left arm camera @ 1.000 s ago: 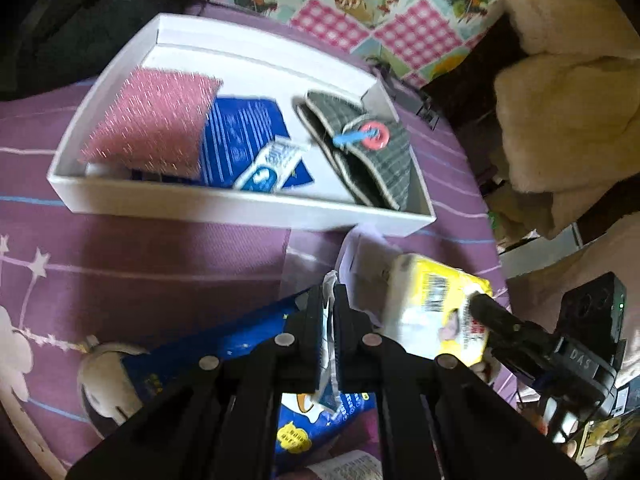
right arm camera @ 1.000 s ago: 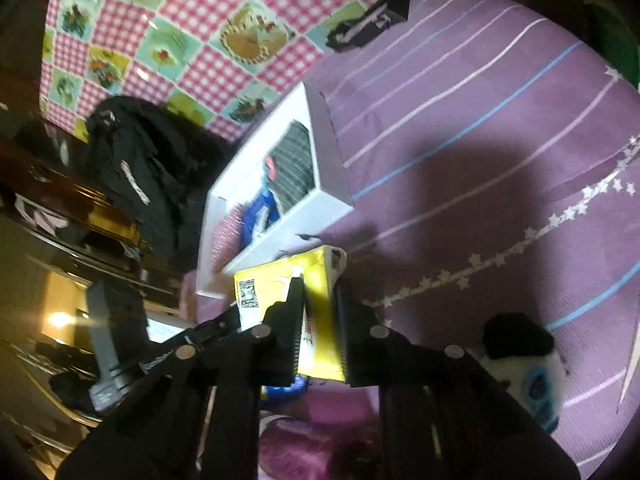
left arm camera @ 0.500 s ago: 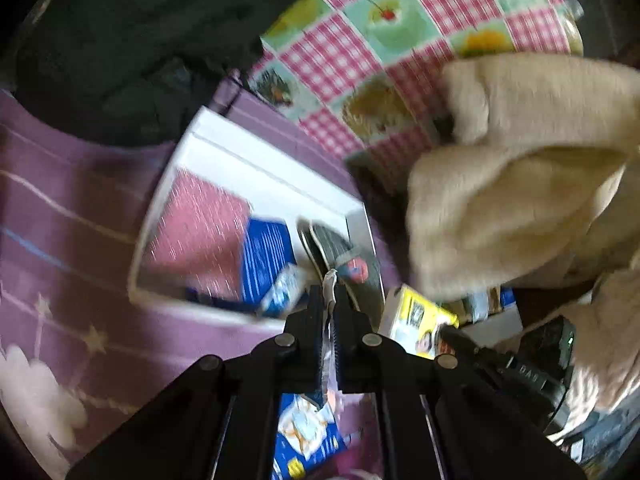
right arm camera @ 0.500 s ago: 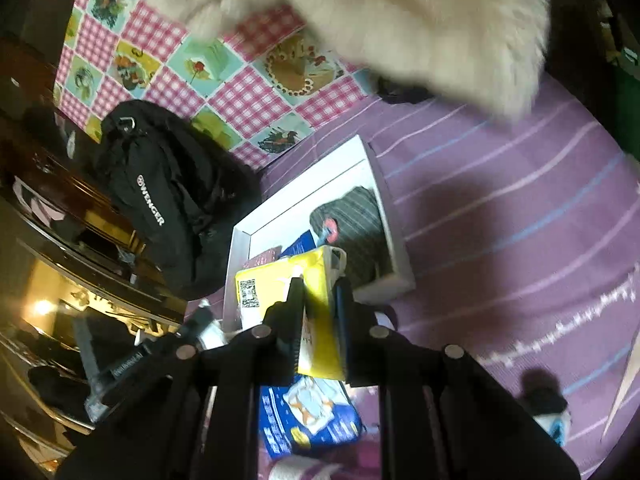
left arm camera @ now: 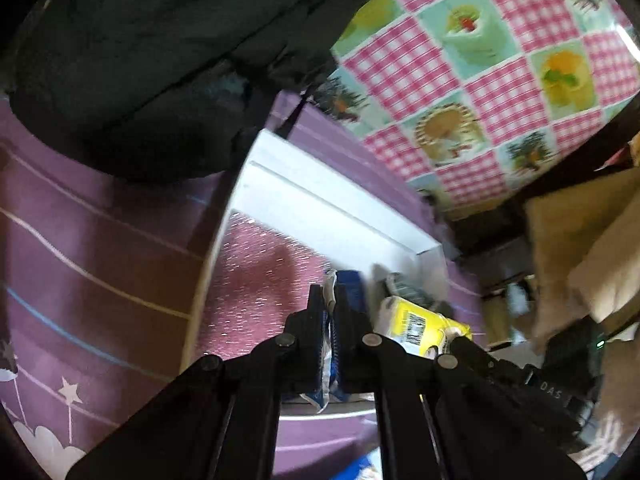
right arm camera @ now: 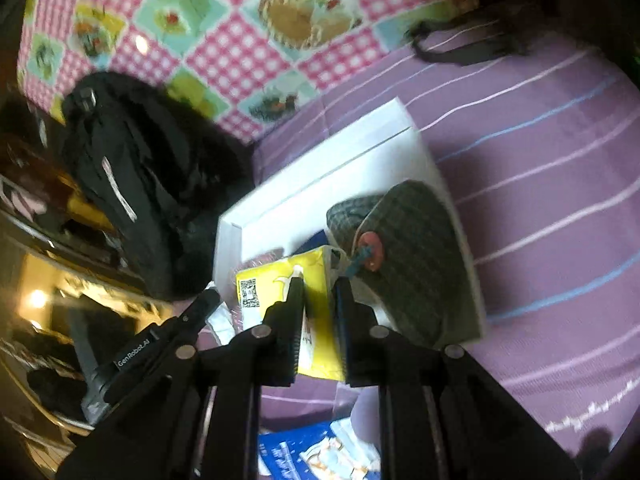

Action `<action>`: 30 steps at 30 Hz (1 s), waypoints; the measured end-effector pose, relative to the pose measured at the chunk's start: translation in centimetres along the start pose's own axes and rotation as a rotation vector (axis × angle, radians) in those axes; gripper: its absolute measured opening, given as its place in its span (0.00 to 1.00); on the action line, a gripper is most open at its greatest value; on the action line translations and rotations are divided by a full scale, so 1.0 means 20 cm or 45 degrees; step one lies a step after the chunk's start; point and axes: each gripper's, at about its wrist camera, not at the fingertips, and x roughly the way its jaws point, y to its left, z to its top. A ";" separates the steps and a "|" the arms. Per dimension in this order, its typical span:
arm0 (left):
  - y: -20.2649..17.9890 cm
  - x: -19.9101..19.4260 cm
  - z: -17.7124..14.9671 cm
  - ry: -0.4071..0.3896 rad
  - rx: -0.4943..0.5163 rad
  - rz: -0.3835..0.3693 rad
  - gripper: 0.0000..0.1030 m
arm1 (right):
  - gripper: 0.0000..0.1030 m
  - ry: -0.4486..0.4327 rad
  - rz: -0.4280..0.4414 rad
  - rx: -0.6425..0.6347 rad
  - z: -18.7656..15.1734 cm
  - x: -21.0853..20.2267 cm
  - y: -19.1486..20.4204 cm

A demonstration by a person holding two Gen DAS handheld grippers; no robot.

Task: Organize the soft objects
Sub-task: 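Lower the yellow package and white packet into the white box, open both grippers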

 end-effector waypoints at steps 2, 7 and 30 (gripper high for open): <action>-0.01 0.03 0.00 0.014 0.030 0.101 0.03 | 0.17 0.032 -0.092 -0.075 0.01 0.08 0.04; -0.07 0.06 -0.01 -0.037 0.184 0.329 0.03 | 0.17 0.132 -0.098 -0.088 0.01 0.23 0.02; -0.28 -0.21 -0.21 -0.278 0.240 0.419 0.79 | 0.60 -0.077 -0.262 -0.311 -0.11 -0.13 0.19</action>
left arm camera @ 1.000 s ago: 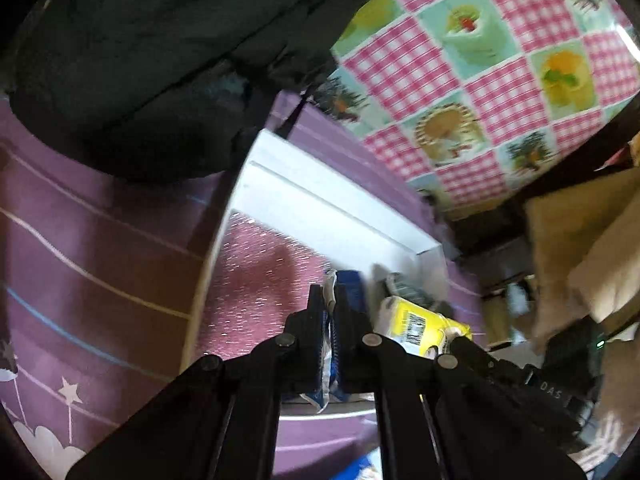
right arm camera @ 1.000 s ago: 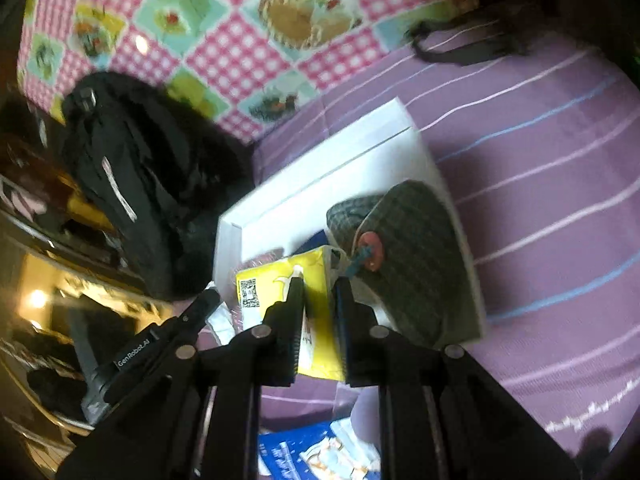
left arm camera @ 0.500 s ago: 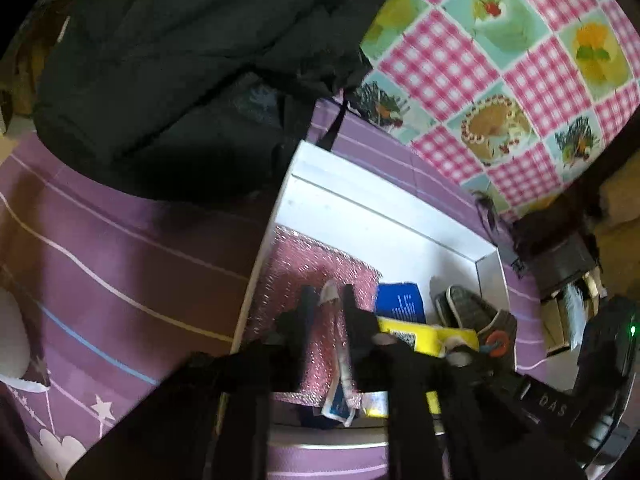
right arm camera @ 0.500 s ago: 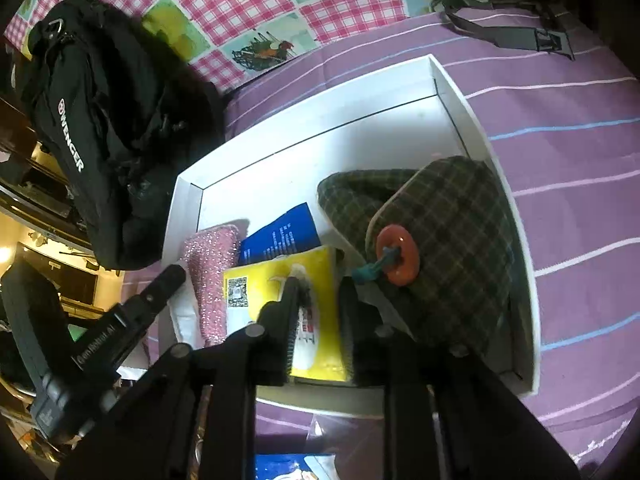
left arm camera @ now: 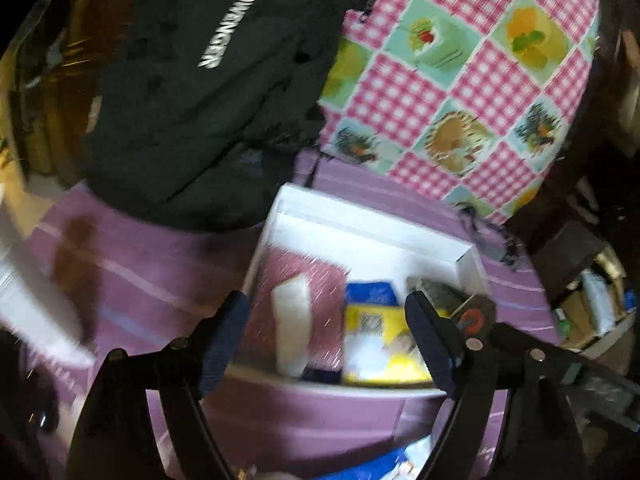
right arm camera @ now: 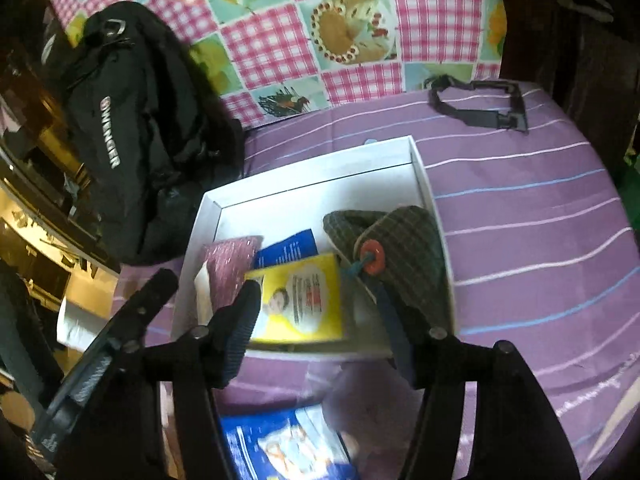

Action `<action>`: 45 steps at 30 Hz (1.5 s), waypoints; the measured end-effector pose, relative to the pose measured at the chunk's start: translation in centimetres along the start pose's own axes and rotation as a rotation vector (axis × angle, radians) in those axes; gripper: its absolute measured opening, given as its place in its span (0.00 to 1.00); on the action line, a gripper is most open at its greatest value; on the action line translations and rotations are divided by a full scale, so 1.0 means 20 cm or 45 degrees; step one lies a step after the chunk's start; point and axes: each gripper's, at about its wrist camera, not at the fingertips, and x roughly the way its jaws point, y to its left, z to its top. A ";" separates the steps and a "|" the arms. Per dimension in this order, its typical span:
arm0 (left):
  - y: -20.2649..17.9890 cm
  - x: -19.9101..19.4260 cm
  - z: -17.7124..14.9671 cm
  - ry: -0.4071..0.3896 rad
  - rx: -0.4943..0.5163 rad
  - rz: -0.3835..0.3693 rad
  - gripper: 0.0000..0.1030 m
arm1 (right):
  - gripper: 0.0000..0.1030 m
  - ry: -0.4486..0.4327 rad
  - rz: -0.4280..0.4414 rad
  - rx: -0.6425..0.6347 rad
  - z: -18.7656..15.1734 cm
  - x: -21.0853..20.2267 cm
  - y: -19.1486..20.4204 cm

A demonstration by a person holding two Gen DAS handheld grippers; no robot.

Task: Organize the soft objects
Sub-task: 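Lower the yellow package and white packet into the white box, open both grippers, then reach both grippers toward the clear bag and blue pouch beside the box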

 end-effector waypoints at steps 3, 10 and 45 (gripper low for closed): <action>0.01 -0.04 -0.06 0.078 -0.019 -0.025 0.79 | 0.60 0.017 0.043 0.009 -0.08 -0.09 -0.01; 0.00 -0.13 -0.19 0.265 0.027 0.018 0.78 | 0.60 0.117 0.032 -0.019 -0.22 -0.17 -0.02; 0.10 0.03 -0.36 0.724 0.000 -0.139 0.11 | 0.49 0.305 -0.064 0.119 -0.28 0.03 -0.08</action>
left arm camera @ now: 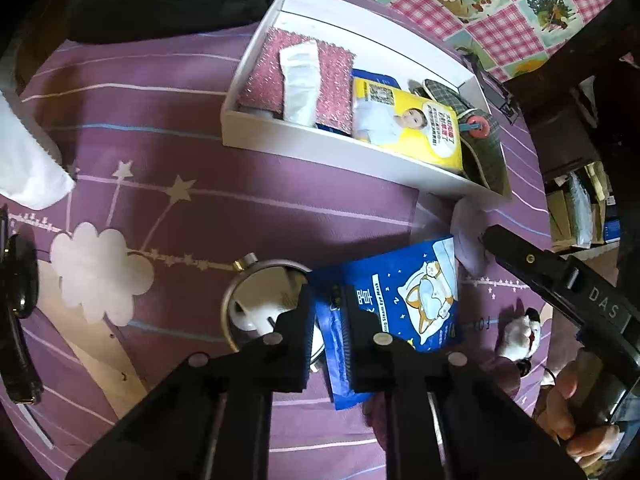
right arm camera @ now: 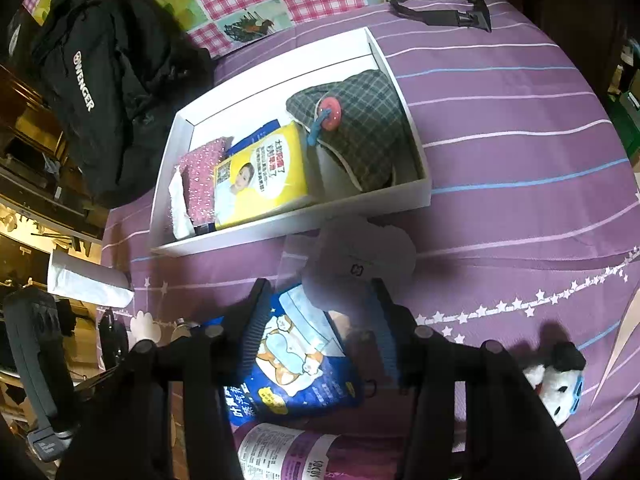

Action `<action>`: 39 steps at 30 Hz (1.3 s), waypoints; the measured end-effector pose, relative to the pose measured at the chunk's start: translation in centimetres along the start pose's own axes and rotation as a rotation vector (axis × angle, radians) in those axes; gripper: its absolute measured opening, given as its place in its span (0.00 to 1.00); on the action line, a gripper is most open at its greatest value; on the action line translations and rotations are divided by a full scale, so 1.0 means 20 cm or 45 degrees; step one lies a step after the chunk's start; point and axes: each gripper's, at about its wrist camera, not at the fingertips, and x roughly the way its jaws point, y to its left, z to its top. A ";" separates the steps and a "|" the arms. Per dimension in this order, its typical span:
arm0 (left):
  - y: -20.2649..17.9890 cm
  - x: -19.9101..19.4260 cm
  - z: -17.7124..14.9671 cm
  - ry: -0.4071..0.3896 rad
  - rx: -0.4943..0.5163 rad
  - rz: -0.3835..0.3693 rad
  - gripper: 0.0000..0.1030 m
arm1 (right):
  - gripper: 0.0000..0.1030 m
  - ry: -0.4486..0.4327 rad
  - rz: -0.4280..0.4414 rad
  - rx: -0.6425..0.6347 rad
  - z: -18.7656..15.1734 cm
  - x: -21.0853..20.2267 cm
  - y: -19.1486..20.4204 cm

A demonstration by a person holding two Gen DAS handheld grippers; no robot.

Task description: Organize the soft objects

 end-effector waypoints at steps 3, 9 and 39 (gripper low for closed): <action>-0.02 0.02 0.00 -0.008 0.015 0.015 0.11 | 0.49 0.025 0.024 0.005 0.01 0.04 -0.01; -0.08 0.03 -0.01 -0.047 0.081 0.069 0.17 | 0.49 0.043 0.002 -0.001 0.00 0.09 -0.01; -0.32 0.12 -0.06 -0.068 0.266 -0.038 0.73 | 0.41 -0.016 -0.099 -0.024 0.01 0.10 -0.07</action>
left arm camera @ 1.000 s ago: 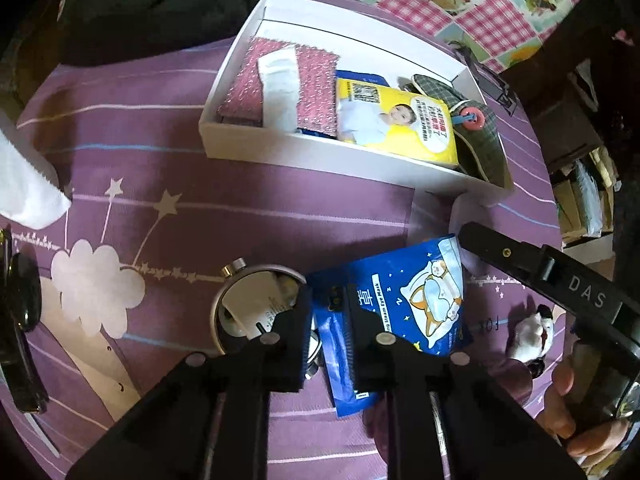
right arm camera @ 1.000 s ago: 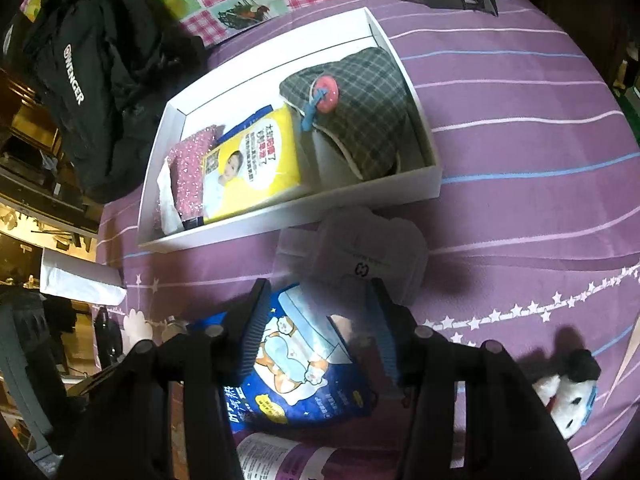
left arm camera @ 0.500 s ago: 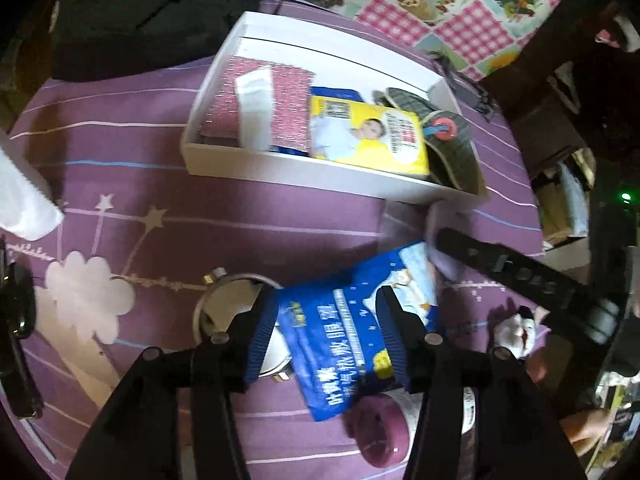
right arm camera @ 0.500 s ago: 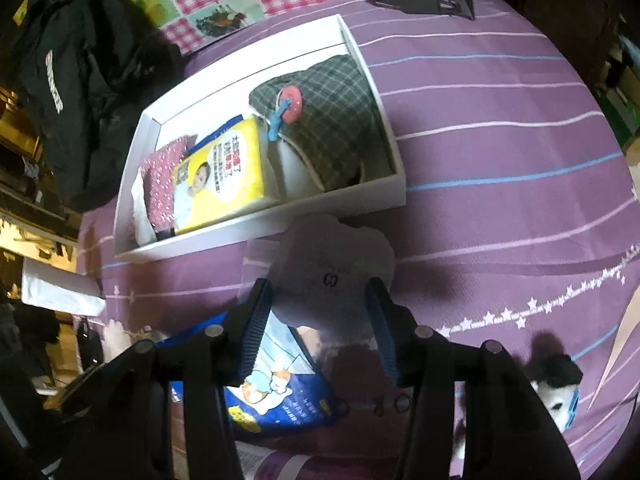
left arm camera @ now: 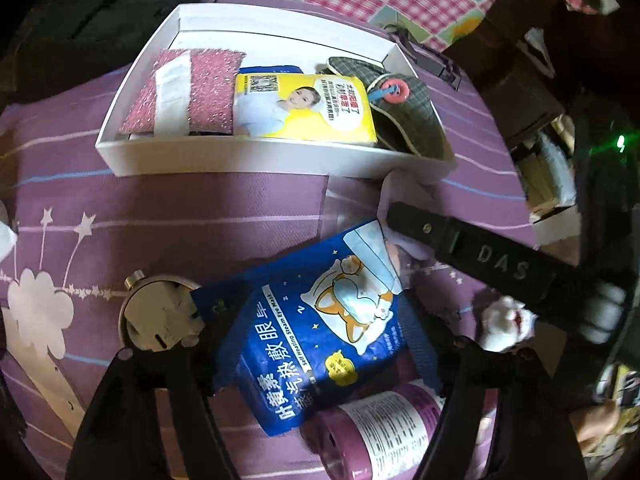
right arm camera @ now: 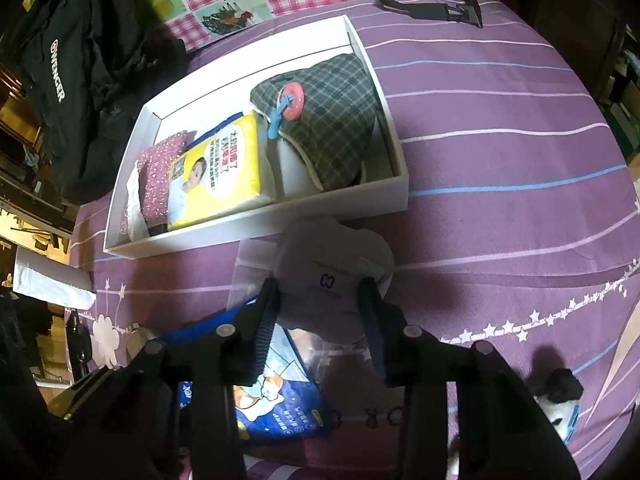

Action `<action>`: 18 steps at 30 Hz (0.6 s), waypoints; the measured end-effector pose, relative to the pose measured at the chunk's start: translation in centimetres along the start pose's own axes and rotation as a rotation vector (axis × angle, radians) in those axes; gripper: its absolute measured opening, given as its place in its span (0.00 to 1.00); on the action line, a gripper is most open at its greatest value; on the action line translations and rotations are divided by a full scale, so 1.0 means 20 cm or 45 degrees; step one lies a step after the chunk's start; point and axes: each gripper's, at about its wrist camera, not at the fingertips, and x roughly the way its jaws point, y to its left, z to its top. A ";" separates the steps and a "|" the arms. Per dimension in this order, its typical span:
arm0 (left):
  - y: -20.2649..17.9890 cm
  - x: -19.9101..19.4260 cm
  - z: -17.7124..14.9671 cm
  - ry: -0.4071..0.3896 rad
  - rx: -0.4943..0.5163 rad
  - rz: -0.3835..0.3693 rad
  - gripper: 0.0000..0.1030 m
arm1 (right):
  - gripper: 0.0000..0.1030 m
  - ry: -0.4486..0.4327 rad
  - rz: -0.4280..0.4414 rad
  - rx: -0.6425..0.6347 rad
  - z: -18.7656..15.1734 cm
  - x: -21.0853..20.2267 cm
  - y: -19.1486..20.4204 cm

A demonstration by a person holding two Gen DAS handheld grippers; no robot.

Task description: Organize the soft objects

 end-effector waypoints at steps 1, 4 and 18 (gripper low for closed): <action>-0.02 0.01 -0.01 -0.002 0.025 0.014 0.77 | 0.41 -0.001 0.012 0.010 0.00 0.00 -0.01; -0.09 0.09 -0.03 0.033 0.159 0.096 0.83 | 0.40 0.002 0.074 0.047 0.00 -0.01 -0.05; -0.11 0.12 -0.02 0.049 0.212 0.305 0.72 | 0.17 -0.011 0.250 0.116 0.02 -0.07 -0.12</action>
